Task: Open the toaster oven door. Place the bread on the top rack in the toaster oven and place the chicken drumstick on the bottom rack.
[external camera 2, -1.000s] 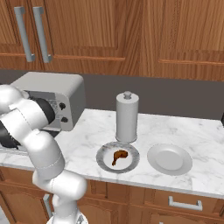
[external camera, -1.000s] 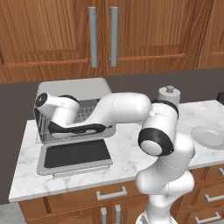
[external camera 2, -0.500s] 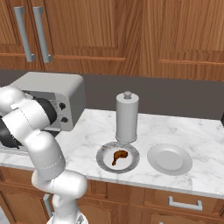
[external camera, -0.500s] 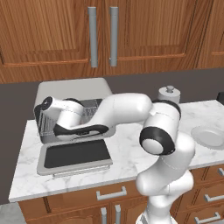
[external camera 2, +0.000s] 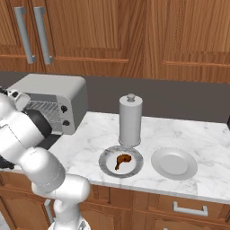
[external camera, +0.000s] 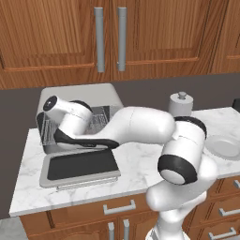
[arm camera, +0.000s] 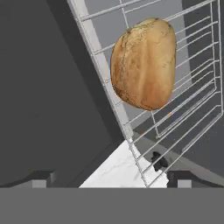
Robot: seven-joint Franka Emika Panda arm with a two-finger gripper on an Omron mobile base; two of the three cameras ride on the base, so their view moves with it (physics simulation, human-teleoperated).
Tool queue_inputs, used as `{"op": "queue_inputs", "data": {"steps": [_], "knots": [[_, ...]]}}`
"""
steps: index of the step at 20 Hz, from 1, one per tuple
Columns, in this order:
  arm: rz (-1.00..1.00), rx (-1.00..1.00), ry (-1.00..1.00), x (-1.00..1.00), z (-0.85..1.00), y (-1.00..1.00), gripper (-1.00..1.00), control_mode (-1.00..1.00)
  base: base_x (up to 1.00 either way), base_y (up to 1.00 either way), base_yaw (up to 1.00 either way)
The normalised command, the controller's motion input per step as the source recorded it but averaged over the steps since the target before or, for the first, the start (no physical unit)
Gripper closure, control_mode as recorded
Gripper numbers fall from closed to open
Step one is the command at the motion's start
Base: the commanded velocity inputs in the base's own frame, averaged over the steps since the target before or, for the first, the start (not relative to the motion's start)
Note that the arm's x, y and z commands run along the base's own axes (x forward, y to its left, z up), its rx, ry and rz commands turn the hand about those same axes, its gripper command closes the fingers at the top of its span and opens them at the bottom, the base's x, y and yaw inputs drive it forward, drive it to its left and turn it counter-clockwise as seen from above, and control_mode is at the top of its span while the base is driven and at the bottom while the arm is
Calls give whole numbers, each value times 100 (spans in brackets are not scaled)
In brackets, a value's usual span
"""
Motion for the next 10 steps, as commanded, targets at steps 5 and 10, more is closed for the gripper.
{"op": "queue_inputs", "data": {"steps": [5, 10], "knots": [[-54, 13, 13, -36, 0, -11, -100, -100, 0, 0, 0], [-55, 9, 11, -3, -27, 21, -100, -100, 0, 0, 0]]}}
